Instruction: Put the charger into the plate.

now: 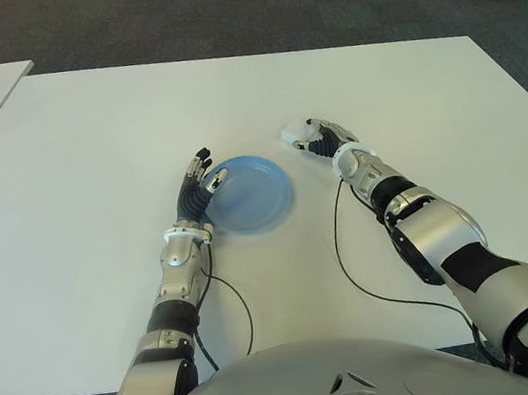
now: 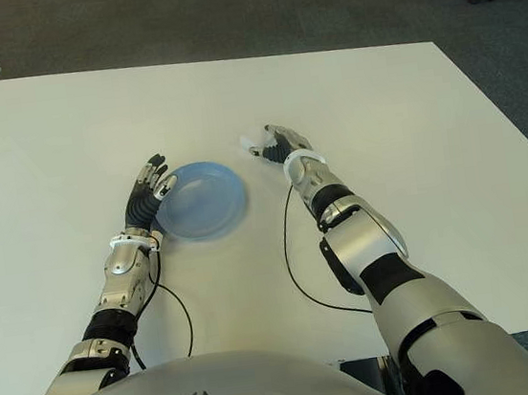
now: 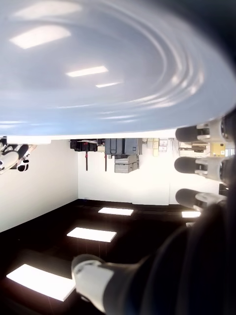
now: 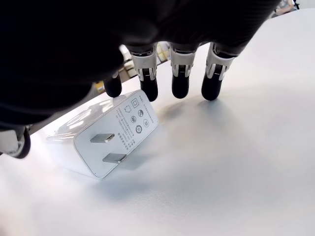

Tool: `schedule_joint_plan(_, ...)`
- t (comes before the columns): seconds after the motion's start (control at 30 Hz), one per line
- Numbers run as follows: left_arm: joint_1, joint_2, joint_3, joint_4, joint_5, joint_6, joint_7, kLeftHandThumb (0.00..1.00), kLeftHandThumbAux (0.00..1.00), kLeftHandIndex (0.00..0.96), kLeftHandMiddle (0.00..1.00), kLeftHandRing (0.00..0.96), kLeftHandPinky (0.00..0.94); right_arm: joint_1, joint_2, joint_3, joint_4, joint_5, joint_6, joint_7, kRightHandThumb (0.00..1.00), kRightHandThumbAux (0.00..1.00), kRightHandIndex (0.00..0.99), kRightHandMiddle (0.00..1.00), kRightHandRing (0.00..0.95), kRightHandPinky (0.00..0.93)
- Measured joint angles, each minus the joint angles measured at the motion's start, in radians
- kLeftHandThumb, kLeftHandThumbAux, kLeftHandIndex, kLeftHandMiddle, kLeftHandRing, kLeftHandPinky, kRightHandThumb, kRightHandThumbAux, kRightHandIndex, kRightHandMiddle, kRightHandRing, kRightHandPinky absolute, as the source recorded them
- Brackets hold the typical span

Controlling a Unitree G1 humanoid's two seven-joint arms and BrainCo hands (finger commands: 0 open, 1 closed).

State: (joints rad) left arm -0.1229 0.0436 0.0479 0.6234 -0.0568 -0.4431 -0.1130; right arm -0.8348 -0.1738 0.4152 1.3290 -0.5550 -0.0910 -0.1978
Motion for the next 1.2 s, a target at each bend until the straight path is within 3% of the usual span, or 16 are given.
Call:
schedule_joint_plan(0.2, 0.026, 0.001, -0.006, -0.037, -0.001, 0.012, 0.000, 0.000, 0.536, 0.015, 0.044, 0.026, 0.018, 0.019, -0.010, 0.015, 0.002, -0.006, -0.038, -0.019, 0.275, 0.478, 0.000, 0.000, 0.000, 0.012)
schedule_joint_plan(0.5, 0.034, 0.004, -0.007, -0.056, -0.003, 0.018, -0.012, 0.000, 0.533, 0.014, 0.041, 0.024, 0.014, 0.027, -0.028, 0.036, 0.002, -0.013, -0.053, -0.018, 0.234, 0.509, 0.000, 0.000, 0.000, 0.016)
schedule_joint_plan(0.87, 0.039, 0.007, -0.013, -0.068, -0.002, 0.030, -0.014, 0.000, 0.531, 0.017, 0.043, 0.028, 0.020, 0.048, -0.040, 0.050, -0.003, -0.020, -0.078, -0.056, 0.098, 0.633, 0.000, 0.000, 0.000, 0.000)
schedule_joint_plan(1.0, 0.039, 0.008, -0.014, -0.069, -0.002, 0.032, -0.014, 0.000, 0.528, 0.019, 0.041, 0.028, 0.022, 0.058, -0.055, 0.087, -0.004, -0.054, -0.115, -0.104, 0.023, 0.693, 0.000, 0.000, 0.000, 0.000)
schedule_joint_plan(1.2, 0.039, 0.011, -0.014, -0.069, -0.002, 0.032, -0.014, 0.000, 0.526, 0.019, 0.043, 0.031, 0.028, 0.065, -0.082, 0.159, -0.012, -0.122, -0.180, -0.159, 0.002, 0.722, 0.000, 0.000, 0.000, 0.000)
